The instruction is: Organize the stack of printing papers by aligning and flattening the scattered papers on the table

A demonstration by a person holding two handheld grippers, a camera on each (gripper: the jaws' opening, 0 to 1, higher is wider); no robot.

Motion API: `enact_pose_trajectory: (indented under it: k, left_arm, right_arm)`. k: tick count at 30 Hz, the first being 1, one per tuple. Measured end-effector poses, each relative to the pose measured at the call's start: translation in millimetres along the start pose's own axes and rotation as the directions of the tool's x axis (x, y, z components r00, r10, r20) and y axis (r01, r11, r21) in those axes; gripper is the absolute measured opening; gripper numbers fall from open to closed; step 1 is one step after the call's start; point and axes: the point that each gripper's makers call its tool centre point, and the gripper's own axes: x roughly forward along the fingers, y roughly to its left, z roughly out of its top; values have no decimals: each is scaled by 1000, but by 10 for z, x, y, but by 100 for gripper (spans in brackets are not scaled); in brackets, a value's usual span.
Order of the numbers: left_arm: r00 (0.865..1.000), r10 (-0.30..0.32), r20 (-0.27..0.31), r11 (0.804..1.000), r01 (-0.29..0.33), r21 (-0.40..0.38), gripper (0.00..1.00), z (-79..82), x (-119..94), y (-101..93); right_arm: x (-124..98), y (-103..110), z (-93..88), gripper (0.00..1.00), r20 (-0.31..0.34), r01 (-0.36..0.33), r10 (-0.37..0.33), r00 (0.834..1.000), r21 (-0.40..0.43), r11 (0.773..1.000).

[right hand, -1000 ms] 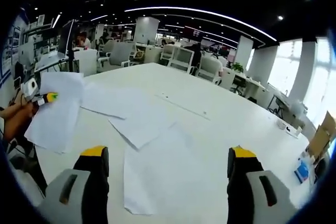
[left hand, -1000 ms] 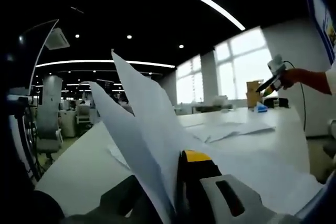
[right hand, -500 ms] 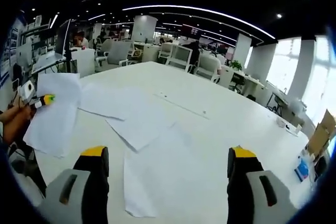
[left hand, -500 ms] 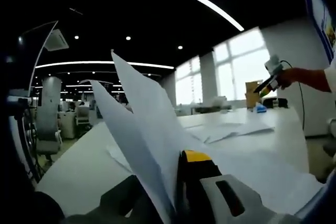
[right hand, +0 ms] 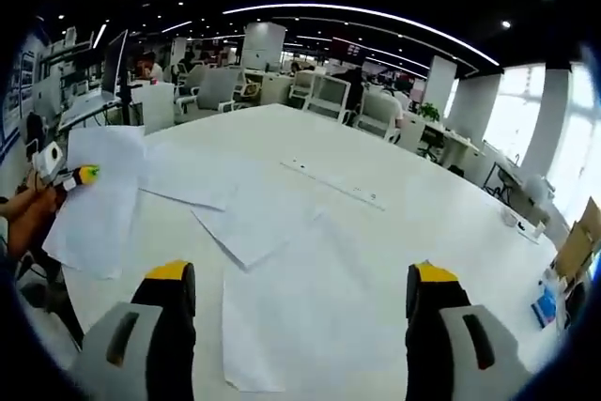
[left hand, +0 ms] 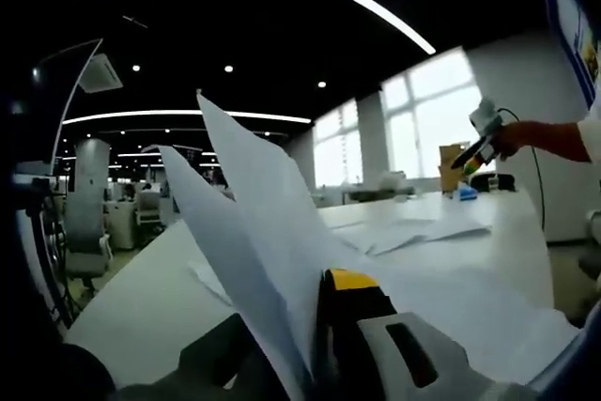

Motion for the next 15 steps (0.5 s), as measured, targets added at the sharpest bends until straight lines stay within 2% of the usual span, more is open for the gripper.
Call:
enact_pose_trajectory:
  k: [15]
  left_arm:
    - [1000, -1, -5, 1000, 1, 13, 8, -9, 4, 1]
  right_arm:
    - [192, -139, -64, 90, -44, 10, -10, 999, -4, 1000]
